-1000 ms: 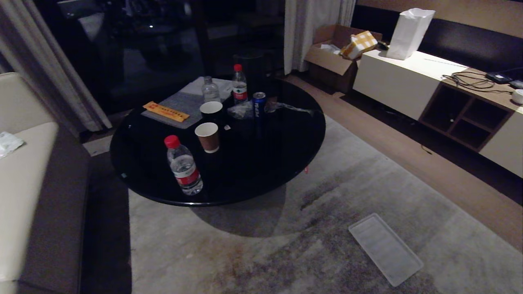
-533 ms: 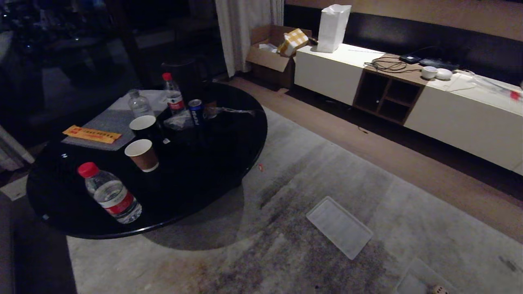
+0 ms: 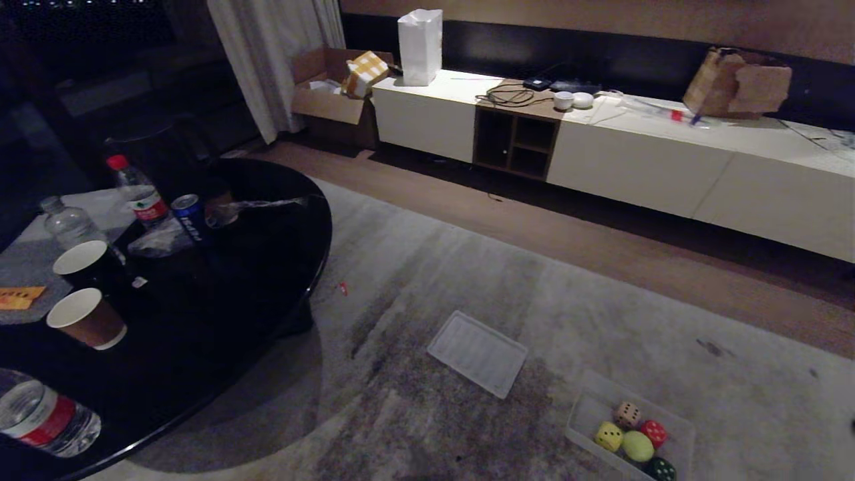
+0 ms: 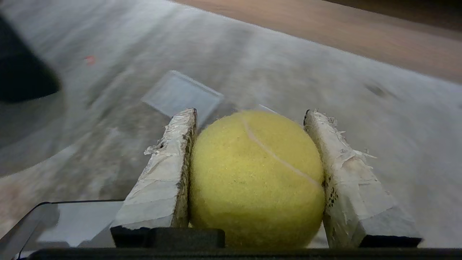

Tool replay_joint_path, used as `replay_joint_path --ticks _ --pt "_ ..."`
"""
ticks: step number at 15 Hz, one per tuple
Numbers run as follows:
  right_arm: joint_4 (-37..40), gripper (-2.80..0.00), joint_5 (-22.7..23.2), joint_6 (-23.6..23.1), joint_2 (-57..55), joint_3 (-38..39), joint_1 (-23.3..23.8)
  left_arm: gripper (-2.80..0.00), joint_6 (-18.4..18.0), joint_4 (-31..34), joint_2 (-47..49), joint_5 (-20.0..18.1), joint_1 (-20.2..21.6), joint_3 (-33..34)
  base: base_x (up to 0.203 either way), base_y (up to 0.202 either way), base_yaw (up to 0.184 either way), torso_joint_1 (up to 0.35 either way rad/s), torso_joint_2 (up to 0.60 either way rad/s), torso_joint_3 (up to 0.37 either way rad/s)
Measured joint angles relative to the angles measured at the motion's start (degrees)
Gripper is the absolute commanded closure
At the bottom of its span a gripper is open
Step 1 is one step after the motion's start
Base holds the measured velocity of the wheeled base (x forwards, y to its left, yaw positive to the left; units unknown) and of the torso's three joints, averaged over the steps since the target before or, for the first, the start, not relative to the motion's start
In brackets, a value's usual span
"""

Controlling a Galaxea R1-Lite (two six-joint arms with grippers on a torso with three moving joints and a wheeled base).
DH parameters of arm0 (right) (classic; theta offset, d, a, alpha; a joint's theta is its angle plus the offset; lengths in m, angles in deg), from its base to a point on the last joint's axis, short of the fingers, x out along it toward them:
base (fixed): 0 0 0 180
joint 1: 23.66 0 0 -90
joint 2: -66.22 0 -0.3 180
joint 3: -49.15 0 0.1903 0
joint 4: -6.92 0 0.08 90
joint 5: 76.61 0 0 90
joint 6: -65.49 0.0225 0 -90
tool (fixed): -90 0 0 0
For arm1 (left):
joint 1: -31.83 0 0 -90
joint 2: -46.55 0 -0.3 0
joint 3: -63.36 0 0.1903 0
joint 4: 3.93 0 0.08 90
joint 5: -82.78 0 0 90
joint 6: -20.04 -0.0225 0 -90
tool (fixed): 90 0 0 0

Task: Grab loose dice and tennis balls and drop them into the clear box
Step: Put the ball in the box

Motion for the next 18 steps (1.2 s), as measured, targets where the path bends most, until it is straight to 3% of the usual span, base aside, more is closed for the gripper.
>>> replay_joint_path --ticks 4,11,18 --pt "0.02 0.00 0.02 -0.02 0.00 0.00 -0.02 0.00 0.00 0.01 0.00 -0.01 0.00 0.00 0.000 0.008 -0.136 0.000 0.00 0.002" --pt "0.02 0.00 0.02 0.00 0.00 0.00 0.00 0.00 0.00 -0.02 0.00 -0.01 0.00 0.00 0.000 0.000 0.000 0.001 0.00 -0.010" --pt "-0.01 0.00 0.01 -0.02 0.00 0.00 -0.01 0.00 0.05 -0.02 0.00 -0.01 0.00 0.00 0.000 0.000 0.000 0.004 0.00 -0.173"
